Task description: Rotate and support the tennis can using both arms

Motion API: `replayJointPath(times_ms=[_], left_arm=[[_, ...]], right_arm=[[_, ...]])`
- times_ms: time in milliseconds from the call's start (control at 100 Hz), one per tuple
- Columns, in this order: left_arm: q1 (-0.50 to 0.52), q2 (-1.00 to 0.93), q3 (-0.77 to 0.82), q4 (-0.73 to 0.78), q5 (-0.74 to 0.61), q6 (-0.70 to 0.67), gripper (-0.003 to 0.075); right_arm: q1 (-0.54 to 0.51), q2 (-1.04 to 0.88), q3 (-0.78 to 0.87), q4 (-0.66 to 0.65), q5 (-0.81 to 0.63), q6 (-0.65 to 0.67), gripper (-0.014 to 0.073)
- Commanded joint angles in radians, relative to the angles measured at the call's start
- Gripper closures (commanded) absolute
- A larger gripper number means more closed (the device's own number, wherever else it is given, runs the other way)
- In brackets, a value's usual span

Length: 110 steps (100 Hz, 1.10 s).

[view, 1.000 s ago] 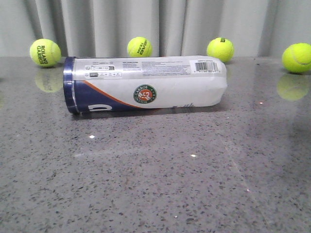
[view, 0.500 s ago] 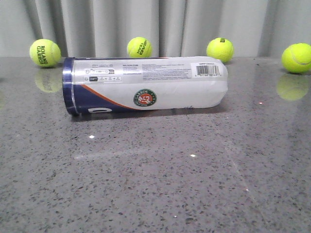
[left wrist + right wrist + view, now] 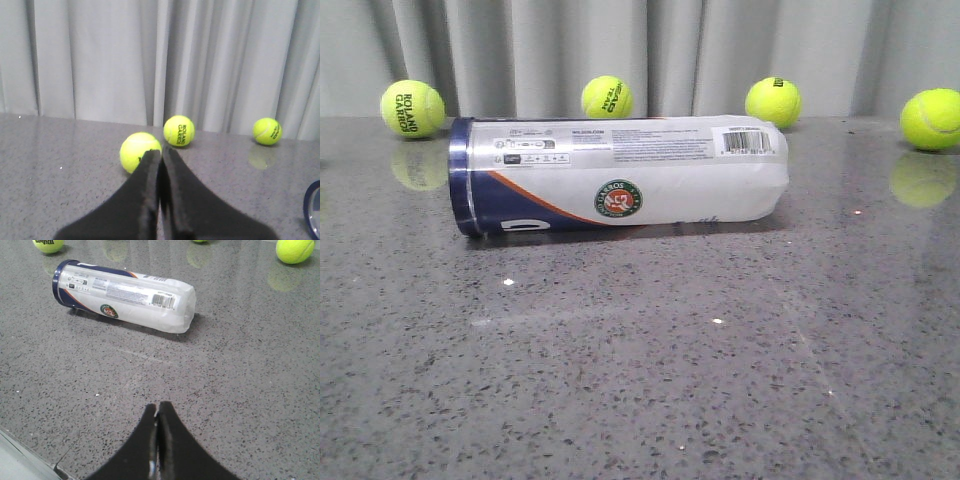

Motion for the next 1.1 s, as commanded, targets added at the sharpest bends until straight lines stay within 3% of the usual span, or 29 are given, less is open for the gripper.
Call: replayJointPath(times_ms=[0,270,530,650,840,910,1090], left_arm=[[0.000,0.068,-0.124,-0.012,0.013,-0.008,0.0740],[-0.001,0.368,-0.419,-0.009,0.316,-0.008,0.0740],[-0.001,0.660,-0.619,-0.026,0.479,-0.008,0.0727],[-0.001,0.758,-0.682,-0.087,0.523,0.040,0.0591],[-0.001,0.868,-0.738,-0.217,0.534,0.086,0.0205],[-0.001,0.907,-0.758,-0.276,0.561,0.086,0.0165],[-0.001,1.017,-0.804,-0.500,0.702,0.194,0.0176]], right_arm=[[-0.007,0.008,-0.023,-0.008,-0.085,-0.003,0.0660],[-0.007,0.008,-0.023,-0.008,-0.085,-0.003,0.0660],[-0.007,0.008,-0.023,-0.008,-0.085,-0.003,0.0660],[-0.007,0.008,-0.023,-0.008,-0.085,-0.003,0.0660],[-0.007,0.008,-0.023,-0.008,-0.085,-0.003,0.0660],[-0.007,0.008,-0.023,-0.008,-0.085,-0.003,0.0660],[-0.007,0.008,-0.023,-0.008,-0.085,-0.003,0.0660]])
